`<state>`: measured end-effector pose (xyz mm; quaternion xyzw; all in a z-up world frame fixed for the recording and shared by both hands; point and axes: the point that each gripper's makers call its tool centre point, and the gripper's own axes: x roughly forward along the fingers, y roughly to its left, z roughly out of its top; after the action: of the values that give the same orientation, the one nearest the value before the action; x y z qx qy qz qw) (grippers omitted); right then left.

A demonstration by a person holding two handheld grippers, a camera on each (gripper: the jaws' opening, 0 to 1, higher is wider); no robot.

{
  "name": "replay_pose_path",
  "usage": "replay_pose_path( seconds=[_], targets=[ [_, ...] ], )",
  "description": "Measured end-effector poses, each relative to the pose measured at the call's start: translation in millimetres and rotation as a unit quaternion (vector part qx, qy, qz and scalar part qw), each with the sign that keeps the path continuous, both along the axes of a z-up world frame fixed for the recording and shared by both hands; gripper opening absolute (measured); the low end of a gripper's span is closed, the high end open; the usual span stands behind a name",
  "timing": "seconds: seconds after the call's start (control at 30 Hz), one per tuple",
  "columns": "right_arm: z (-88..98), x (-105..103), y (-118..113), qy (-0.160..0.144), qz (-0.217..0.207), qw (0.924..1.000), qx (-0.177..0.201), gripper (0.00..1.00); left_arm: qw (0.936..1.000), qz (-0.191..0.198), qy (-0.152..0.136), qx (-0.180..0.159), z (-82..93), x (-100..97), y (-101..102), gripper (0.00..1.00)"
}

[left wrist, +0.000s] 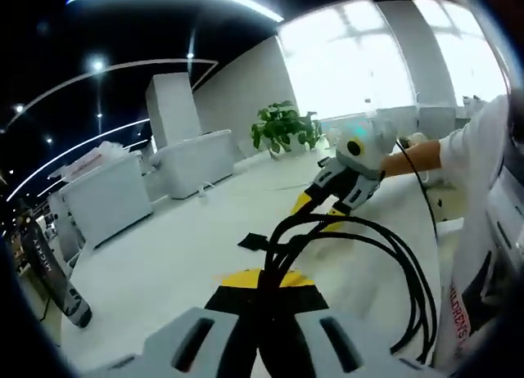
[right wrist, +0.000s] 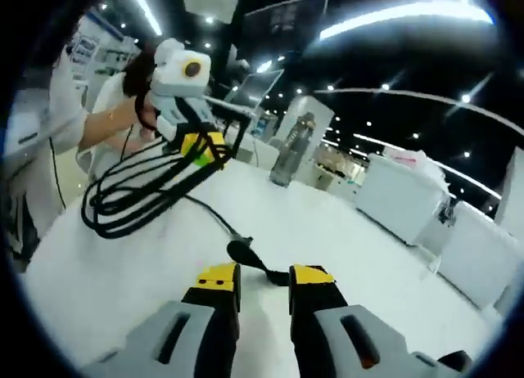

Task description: Coil the Type-C to USB data cable on the desktop and secure it with Velcro straps.

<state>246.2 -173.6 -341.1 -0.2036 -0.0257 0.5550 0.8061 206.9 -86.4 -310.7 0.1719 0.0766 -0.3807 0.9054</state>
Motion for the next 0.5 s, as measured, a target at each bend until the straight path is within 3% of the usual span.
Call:
replay_pose_path(
  seconds=[0.1, 0.17, 0.2, 0.23, 0.37, 0.43, 0.5],
  targets=[
    [32.2, -6.0, -7.4, 0.021, 0.006, 0.9968, 0.077, 0.17, 0.9999, -0.002, -0.01, 0.006, 5.7, -6.4, -1.2, 0.04],
    [44.4, -3.6, 2.7, 0.064, 0.027, 0.992, 0.105, 0.16, 0.9999, -0.005, -0.013, 0.001, 11.1, -9.9, -0.3, 0.03],
    [41.8, -6.0, 12.0, 0.089, 0.047, 0.9902, 0.097, 0.16, 0.9999, -0.006, -0.015, -0.002, 13.1, -11.2, -0.1, 0.03],
    [34.9, -7.2, 22.9, 0.094, 0.062, 0.991, 0.072, 0.17, 0.9998, -0.007, -0.017, -0.006, 15.8, -13.2, 0.3, 0.03],
    [11.0, -10.4, 63.1, 0.063, 0.108, 0.9921, -0.005, 0.17, 0.9994, -0.006, -0.033, -0.007, 24.4, -19.2, 2.5, 0.03],
    [-9.6, -17.5, 86.9, 0.078, 0.145, 0.9847, -0.057, 0.17, 0.9992, -0.008, -0.038, -0.007, 28.3, -22.9, 3.7, 0.03],
    [-18.5, -15.2, 102.9, 0.07, 0.157, 0.9814, -0.085, 0.16, 0.9988, -0.012, -0.046, -0.006, 33.9, -27.0, 4.7, 0.03]
  ],
)
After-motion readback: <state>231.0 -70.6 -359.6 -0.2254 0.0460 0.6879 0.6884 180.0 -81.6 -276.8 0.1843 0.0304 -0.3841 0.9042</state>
